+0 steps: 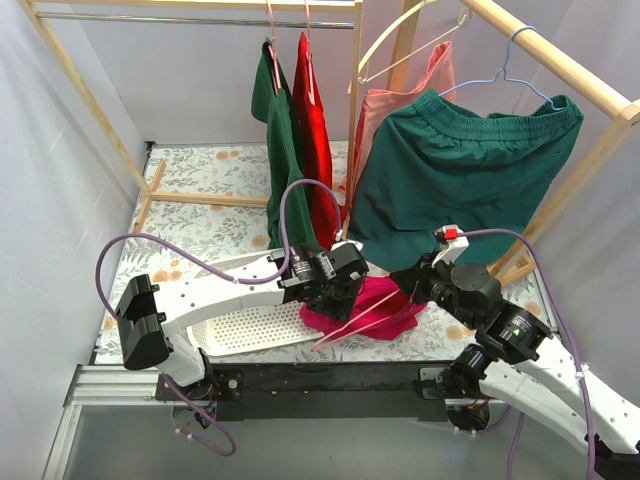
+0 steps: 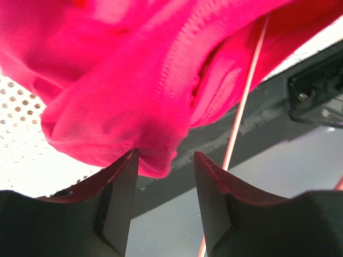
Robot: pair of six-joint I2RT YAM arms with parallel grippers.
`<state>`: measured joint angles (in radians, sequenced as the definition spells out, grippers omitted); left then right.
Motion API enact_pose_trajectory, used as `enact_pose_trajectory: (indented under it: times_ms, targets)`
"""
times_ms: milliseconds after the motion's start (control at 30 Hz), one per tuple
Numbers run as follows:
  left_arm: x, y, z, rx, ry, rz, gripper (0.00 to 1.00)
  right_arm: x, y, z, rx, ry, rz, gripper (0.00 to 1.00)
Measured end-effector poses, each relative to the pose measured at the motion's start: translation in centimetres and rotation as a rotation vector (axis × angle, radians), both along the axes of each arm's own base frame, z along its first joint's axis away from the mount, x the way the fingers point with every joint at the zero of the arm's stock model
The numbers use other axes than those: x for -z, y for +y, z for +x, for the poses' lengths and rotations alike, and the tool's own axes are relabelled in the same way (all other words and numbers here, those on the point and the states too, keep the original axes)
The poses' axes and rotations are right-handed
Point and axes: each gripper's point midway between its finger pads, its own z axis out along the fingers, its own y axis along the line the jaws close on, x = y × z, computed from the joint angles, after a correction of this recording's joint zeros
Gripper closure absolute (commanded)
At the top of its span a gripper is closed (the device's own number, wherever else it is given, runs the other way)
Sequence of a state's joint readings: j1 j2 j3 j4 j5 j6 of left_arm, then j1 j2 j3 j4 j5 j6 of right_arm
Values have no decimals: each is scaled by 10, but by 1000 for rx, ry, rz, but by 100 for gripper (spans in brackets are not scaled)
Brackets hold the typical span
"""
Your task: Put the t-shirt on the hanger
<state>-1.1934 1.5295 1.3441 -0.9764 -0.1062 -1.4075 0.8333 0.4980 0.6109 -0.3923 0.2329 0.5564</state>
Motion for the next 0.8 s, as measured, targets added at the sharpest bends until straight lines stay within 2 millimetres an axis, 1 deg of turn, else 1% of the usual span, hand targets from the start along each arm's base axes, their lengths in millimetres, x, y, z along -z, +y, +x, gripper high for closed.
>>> enact_pose_trajectory:
  times_ms: [33, 233, 267, 333, 367, 500, 600, 667, 733, 800]
  targets:
    - [0, 1, 1, -6, -5, 4, 60, 0, 0, 0, 0, 0, 0, 99]
    - [5, 2, 7, -27, -26, 27, 68, 0, 1, 1, 0, 0, -4, 99]
    - [6, 2, 7, -28, -26, 29, 76, 0, 1, 1, 0, -1, -4, 99]
    - [9, 1, 8, -27, -28, 34, 82, 0, 1, 2, 2, -1, -4, 99]
    - [10, 0, 8, -29, -27, 37, 90, 0, 1, 2, 2, -2, -5, 99]
    - [12, 1, 9, -24, -30, 46, 100, 1, 1, 3, 6, -3, -10, 99]
    - [8, 2, 9, -23, -34, 40, 100, 1, 0, 6, 20, 1, -24, 99]
    - [2, 4, 8, -23, -37, 25, 100, 0, -2, 9, 39, 5, -37, 99]
    - [-10, 7, 7, -26, -39, -9, 100, 0, -4, 12, 57, 10, -52, 99]
    - [-28, 11, 6, -31, -42, -67, 100, -1, -7, 15, 80, 13, -70, 99]
